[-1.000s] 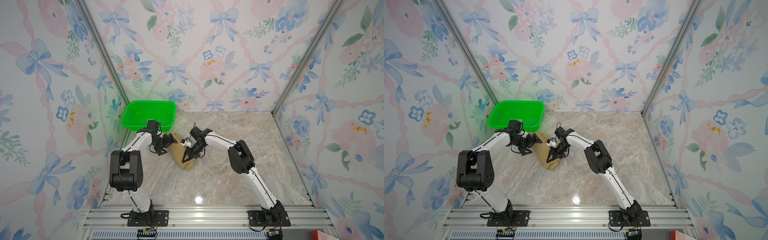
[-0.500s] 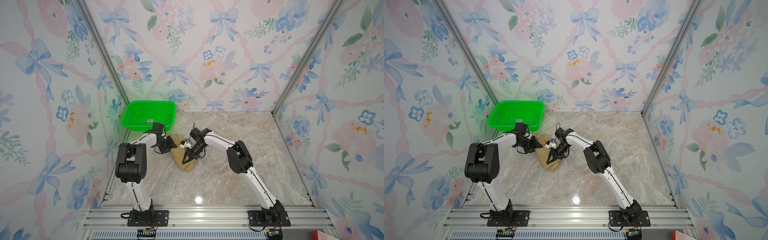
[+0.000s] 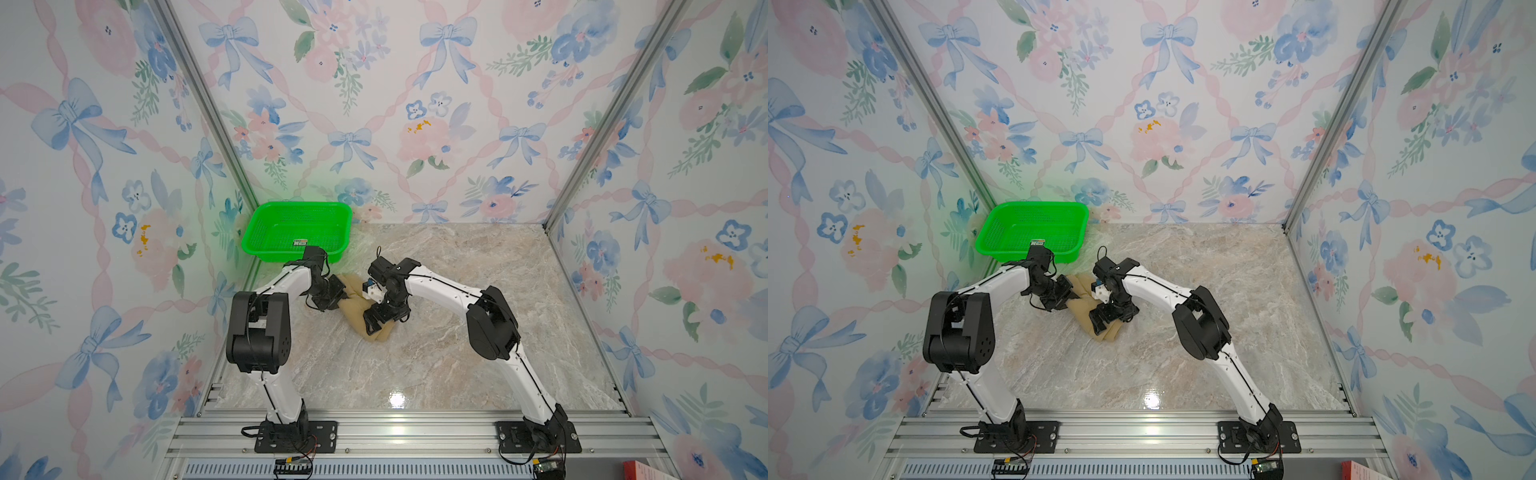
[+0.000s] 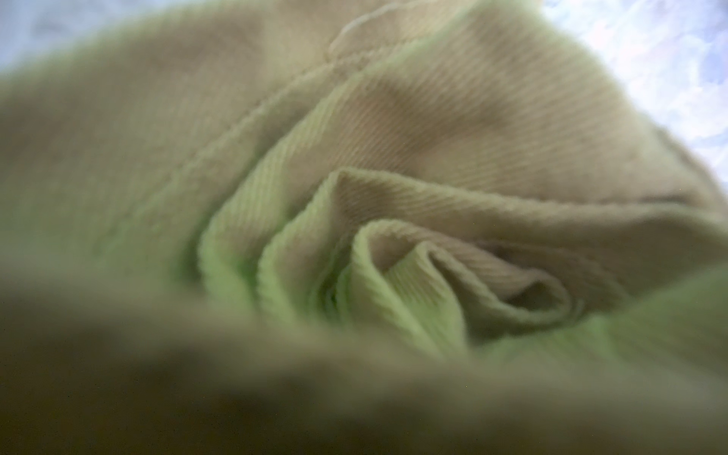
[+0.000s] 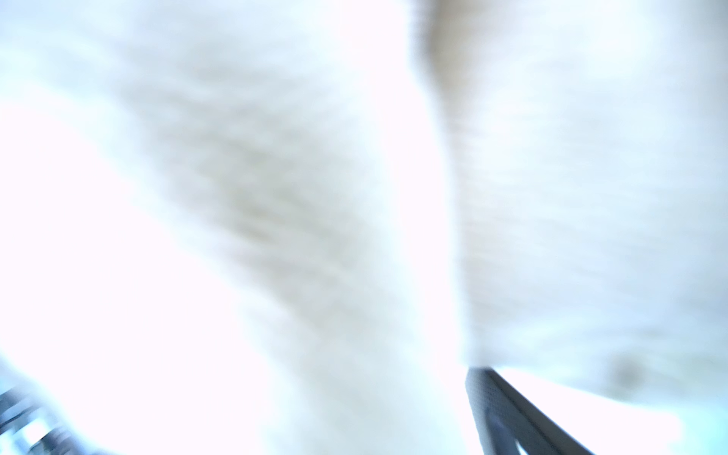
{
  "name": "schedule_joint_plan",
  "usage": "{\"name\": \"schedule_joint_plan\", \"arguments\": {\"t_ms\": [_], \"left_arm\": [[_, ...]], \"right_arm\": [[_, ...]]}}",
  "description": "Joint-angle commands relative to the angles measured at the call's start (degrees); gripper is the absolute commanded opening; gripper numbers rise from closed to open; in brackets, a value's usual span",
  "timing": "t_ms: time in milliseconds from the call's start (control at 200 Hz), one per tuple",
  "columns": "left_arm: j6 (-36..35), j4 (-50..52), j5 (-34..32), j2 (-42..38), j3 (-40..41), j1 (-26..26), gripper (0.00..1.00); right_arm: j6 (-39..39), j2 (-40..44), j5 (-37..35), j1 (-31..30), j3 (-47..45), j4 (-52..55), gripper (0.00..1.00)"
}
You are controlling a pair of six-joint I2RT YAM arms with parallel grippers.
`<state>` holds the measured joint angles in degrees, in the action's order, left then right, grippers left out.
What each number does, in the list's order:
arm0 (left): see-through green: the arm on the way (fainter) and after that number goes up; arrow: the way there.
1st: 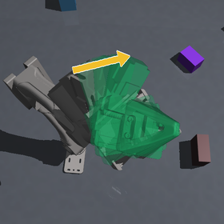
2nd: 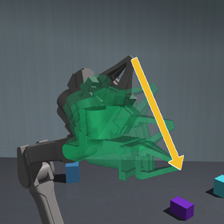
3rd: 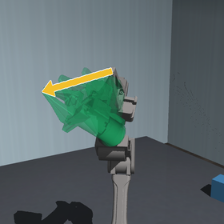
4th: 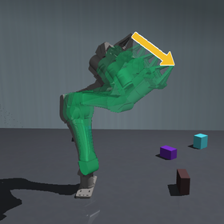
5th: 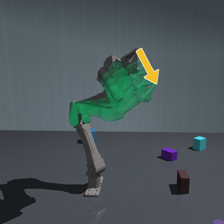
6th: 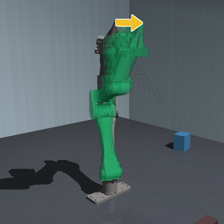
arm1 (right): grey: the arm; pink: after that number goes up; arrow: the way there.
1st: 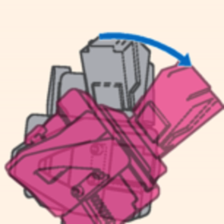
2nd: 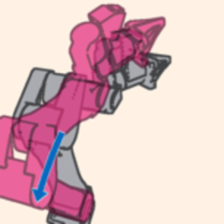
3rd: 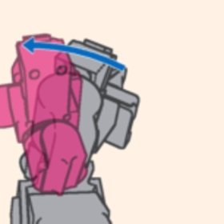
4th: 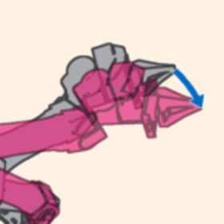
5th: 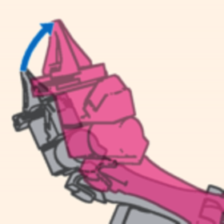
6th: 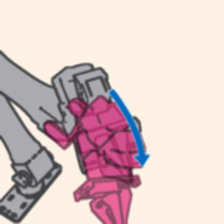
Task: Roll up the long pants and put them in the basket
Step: Roll the long pant at the center of the board.
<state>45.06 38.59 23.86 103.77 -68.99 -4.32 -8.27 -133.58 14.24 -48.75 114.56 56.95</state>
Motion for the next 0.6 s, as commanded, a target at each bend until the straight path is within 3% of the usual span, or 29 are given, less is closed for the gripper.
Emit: {"name": "schedule_joint_plan", "arguments": {"t_ms": [0,270,400,595], "left_arm": [[3.6,12.3,-0.4,1.0,-1.3,-0.1,0.0],[3.3,18.3,2.0,6.8,-5.3,-0.1,0.0],[2.2,20.9,2.8,8.1,-6.9,-0.1,0.0],[0.5,22.1,4.1,9.6,-8.2,0.0,0.0]], "right_arm": [[-1.0,6.5,-17.1,-3.1,-5.5,-5.4,1.0],[0.3,7.9,-34.3,-17.5,-8.1,-8.4,1.0],[-1.3,2.6,-37.6,-19.7,-4.5,-6.4,1.0],[-2.7,-0.7,-53.7,-21.8,1.8,0.0,1.0]]}}
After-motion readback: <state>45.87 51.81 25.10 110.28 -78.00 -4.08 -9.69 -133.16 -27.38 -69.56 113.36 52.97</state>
